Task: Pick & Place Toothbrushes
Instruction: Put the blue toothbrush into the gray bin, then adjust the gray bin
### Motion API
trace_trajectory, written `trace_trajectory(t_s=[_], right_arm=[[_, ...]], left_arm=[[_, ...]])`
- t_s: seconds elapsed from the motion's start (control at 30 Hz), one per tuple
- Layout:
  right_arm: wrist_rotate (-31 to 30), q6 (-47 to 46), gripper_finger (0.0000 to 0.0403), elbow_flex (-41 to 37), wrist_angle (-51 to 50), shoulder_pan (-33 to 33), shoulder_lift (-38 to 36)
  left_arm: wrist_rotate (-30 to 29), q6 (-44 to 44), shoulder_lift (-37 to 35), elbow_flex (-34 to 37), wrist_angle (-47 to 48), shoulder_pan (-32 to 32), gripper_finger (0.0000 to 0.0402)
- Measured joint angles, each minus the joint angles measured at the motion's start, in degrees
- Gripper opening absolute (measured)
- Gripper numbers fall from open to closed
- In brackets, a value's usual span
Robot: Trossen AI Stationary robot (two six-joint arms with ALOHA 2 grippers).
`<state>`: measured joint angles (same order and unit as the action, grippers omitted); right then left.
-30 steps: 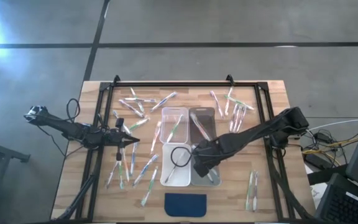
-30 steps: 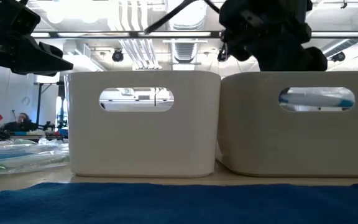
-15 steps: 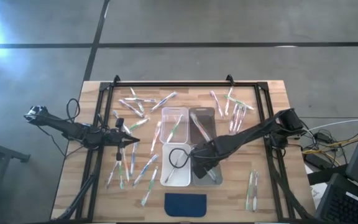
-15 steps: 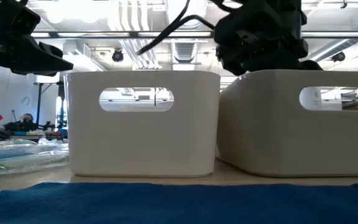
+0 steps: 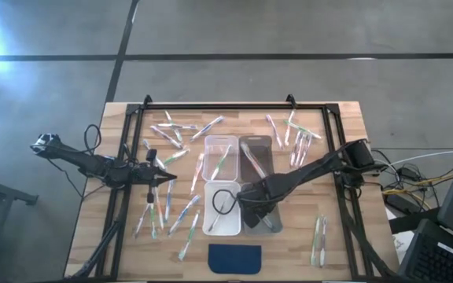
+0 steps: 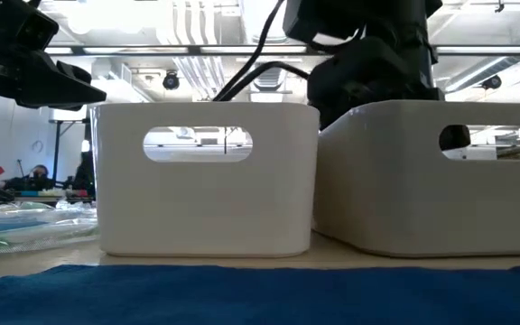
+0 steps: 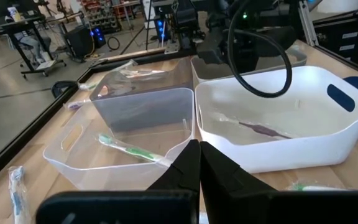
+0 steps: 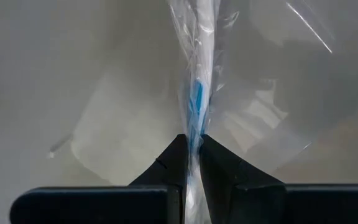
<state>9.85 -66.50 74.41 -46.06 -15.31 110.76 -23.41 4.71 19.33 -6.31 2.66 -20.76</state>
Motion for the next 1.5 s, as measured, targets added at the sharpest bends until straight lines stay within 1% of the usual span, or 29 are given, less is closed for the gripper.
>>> trace_trajectory(t_s=[0.17, 0.23, 0.37, 0.53, 0.77, 0.87, 0.97, 1.07, 1.2, 1.33, 1.5], right_arm=[[0.46, 0.74, 0.0034, 0.04, -0.02, 0.04, 0.24], [-0.86, 0.71, 0.0043, 0.02, 0.02, 0.04, -0.43], [-3.67, 0.67, 0.0066, 0.04, 0.06, 0.11, -2.97], [-4.14, -0.1, 0.0104, 0.04, 0.04, 0.09, -4.72], [-2.82, -0.6, 0.0156, 0.04, -0.75, 0.09, -5.3], [-1.38, -1.01, 0.017, 0.04, -2.33, 0.07, -6.65], [-1.42, -2.67, 0.0175, 0.04, -6.21, -0.29, -9.07], [-2.71, -4.65, 0.0168, 0.04, -11.18, -1.48, -11.99], [-3.68, -7.91, 0.0141, 0.02, -16.39, -4.26, -14.5], [-4.56, -11.01, 0.0103, -1.01, -16.53, -7.2, -15.15], [-4.92, -14.09, 0.0041, -4.04, -16.19, -10.01, -15.06]], left_arm=[[0.01, -0.02, 0.0, 0.0, 0.0, 0.01, 0.0005], [0.01, 0.0, -0.02, 0.0, 0.0, -0.01, 0.0005], [0.0, -0.01, 0.0, 0.0, 0.0, -0.01, 0.0005], [0.01, 0.0, 0.0, 0.0, 0.0, 0.01, 0.0005], [0.01, -0.01, 0.0, 0.0, 0.0, 0.01, 0.0005], [0.01, -0.01, 0.0, 0.0, 0.0, 0.01, 0.0005], [-0.01, 0.0, 0.0, 0.0, 0.0, -0.01, 0.0005], [0.01, -0.01, 0.0, 0.0, 0.0, 0.0, 0.0005], [0.01, 0.0, 0.0, 0.0, 0.0, -0.01, 0.0005], [0.01, -0.01, 0.0, 0.0, 0.0, 0.01, 0.0005], [0.01, 0.0, 0.0, 0.0, 0.0, -0.01, 0.0005]])
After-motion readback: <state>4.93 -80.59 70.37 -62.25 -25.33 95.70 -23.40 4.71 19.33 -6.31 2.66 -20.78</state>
